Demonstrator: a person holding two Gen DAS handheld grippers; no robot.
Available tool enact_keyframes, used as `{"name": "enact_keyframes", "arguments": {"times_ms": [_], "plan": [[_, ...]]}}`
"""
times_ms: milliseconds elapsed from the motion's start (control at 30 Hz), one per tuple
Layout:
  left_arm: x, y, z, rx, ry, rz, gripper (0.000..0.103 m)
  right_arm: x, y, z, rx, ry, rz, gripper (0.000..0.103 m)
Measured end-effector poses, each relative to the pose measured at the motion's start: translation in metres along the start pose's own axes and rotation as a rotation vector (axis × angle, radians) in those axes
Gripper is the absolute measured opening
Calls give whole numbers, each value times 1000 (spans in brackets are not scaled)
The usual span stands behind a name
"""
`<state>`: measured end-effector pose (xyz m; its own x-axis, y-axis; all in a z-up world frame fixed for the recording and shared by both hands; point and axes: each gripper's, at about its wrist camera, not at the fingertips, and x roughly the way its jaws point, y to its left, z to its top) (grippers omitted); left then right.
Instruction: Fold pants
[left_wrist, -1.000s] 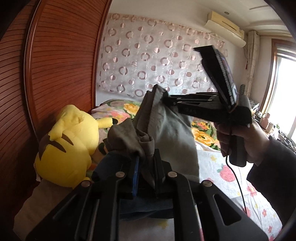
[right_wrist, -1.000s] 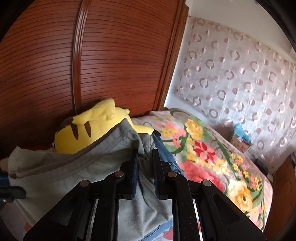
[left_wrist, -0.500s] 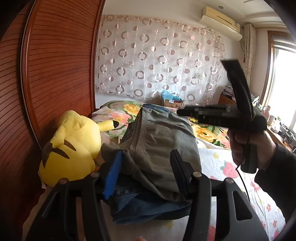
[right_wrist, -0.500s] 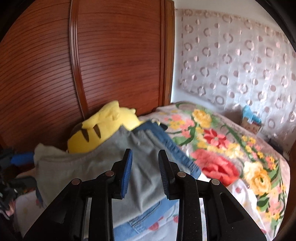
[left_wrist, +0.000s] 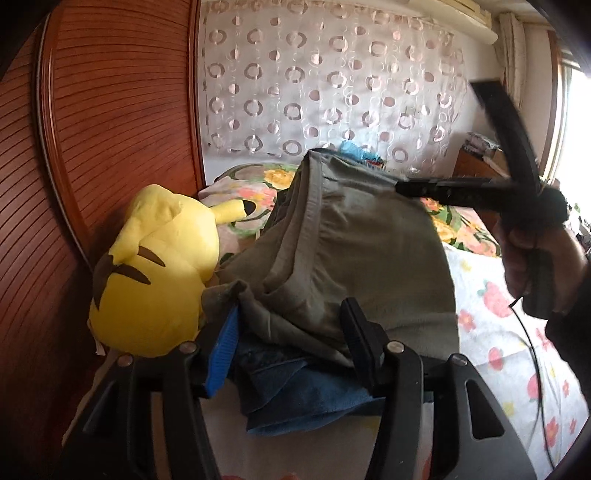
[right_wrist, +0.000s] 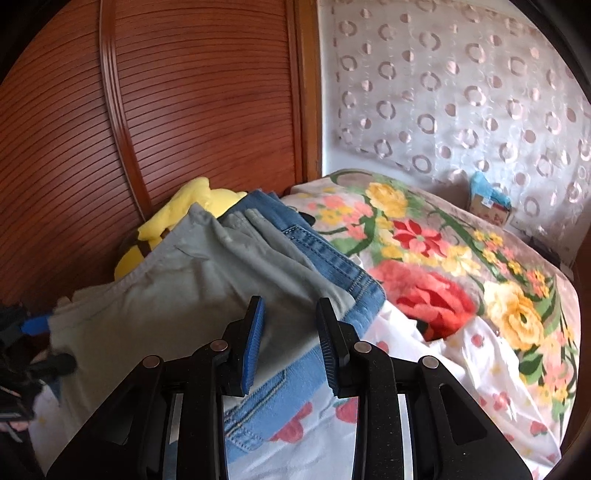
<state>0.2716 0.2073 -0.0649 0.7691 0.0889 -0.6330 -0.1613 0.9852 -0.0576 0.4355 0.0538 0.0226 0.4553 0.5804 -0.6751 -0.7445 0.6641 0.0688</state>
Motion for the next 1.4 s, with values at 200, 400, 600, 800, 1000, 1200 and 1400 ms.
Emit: {"name": "enact_keyframes", "arguments": {"times_ms": [200, 400, 600, 800, 1000, 1200, 1400], "plan": [[-16, -7, 0, 15, -13, -3, 54, -34, 17, -3, 7, -32, -7, 28], [-42, -18, -3, 44, -41, -19, 54, -93, 41, -26, 18, -88, -9, 28], [-77, -40, -8, 82, -69, -43, 54, -150, 55, -54, 46, -123, -48, 29], [-110, -60, -14, 108, -101, -79, 54, -198, 63, -80, 80, -145, -118, 33], [-135, -75, -19, 111, -130, -107, 54, -240, 69, -108, 115, -174, -153, 39], [-165, -91, -25, 129, -173, -103, 54, -280, 77, -129, 144, -218, -177, 43], [-191, -103, -29, 141, -202, -131, 54, -316, 86, -145, 168, -252, -212, 48]]}}
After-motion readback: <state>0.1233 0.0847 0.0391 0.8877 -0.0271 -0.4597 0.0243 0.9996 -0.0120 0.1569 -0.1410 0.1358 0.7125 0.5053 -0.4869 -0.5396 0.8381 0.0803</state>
